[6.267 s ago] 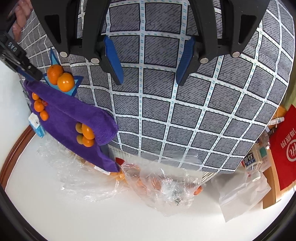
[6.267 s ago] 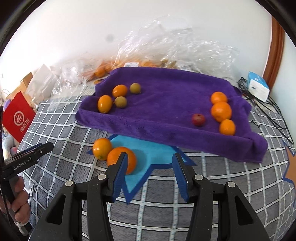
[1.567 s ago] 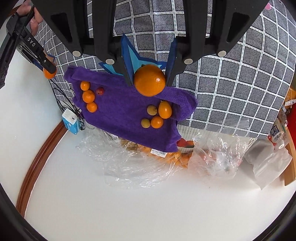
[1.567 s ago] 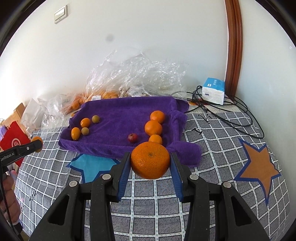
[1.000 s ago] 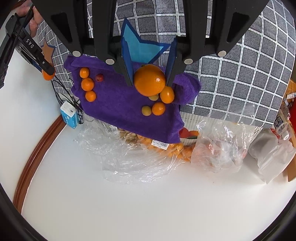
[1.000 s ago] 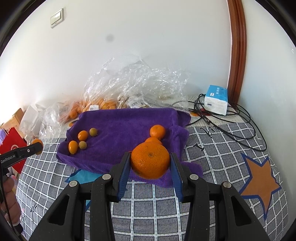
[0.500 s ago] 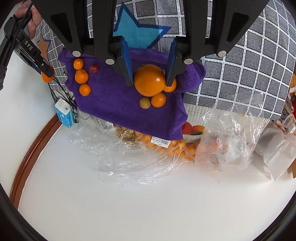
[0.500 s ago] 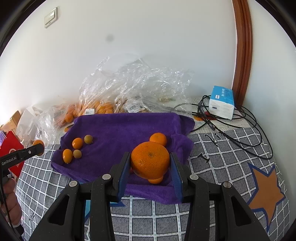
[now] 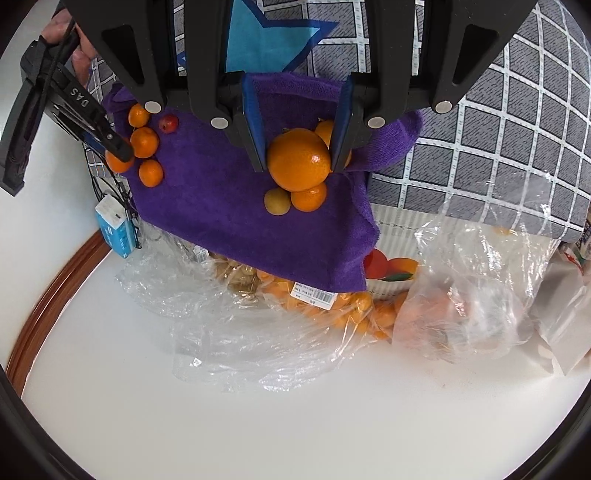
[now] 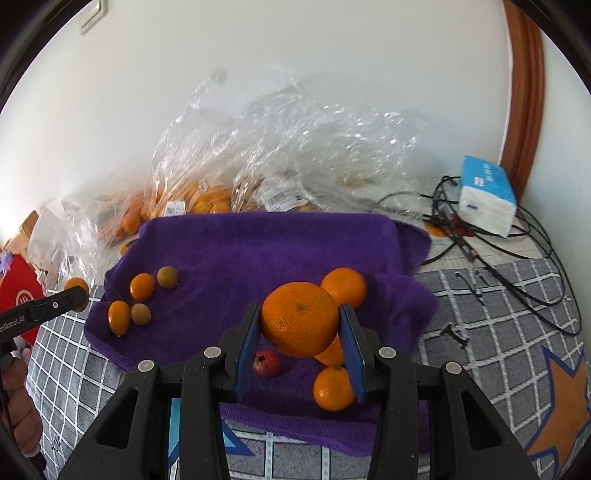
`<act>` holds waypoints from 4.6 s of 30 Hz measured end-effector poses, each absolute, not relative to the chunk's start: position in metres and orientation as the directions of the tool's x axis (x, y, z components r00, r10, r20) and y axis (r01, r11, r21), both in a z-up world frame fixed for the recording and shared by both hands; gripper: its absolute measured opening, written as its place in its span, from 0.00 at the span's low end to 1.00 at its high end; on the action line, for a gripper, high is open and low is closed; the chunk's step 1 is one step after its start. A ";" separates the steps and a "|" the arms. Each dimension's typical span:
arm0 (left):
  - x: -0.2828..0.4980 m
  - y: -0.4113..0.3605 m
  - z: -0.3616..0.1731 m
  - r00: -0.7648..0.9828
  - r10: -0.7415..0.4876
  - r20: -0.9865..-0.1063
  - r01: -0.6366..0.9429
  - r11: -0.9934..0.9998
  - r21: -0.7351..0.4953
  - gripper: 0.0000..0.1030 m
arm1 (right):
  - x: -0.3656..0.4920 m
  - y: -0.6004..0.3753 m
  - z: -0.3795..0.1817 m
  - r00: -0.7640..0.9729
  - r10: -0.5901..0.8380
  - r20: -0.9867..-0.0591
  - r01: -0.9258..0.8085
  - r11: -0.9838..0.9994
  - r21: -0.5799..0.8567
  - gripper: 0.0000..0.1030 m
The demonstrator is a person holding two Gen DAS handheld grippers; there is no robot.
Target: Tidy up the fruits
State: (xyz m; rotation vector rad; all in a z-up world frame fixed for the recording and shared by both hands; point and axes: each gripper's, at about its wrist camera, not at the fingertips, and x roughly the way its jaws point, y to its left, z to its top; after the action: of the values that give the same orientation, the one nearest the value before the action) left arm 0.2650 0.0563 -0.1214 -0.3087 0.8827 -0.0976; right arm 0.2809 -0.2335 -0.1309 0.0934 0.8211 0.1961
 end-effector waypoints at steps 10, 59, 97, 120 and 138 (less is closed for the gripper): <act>0.285 0.034 -0.144 0.574 -0.241 -0.783 -0.006 0.954 -0.299 0.32 | 0.315 -0.213 -0.161 0.631 0.211 -0.746 -0.204 0.974 0.102 0.41; 0.133 0.026 -0.062 0.729 -0.150 -0.668 0.030 0.982 -0.188 0.81 | 0.151 -0.244 -0.063 0.692 0.100 -0.715 -0.080 0.995 0.062 0.67; 0.014 0.010 -0.040 0.802 -0.106 -0.588 0.029 0.990 -0.140 0.97 | 0.017 -0.267 -0.040 0.778 0.030 -0.628 -0.020 1.000 0.024 0.95; 0.012 0.009 -0.037 0.801 -0.106 -0.589 0.031 0.990 -0.136 0.97 | 0.013 -0.268 -0.042 0.780 0.036 -0.625 -0.018 0.999 0.035 0.95; 0.010 0.010 -0.036 0.800 -0.101 -0.591 0.024 0.990 -0.137 0.97 | 0.011 -0.267 -0.042 0.780 0.033 -0.625 -0.016 0.999 0.033 0.95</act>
State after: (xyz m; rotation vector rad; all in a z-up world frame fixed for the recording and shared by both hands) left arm 0.0096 0.0100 -0.0360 -0.1251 0.6404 -0.0670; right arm 0.0108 -0.2673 -0.0420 0.0260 0.6756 0.0267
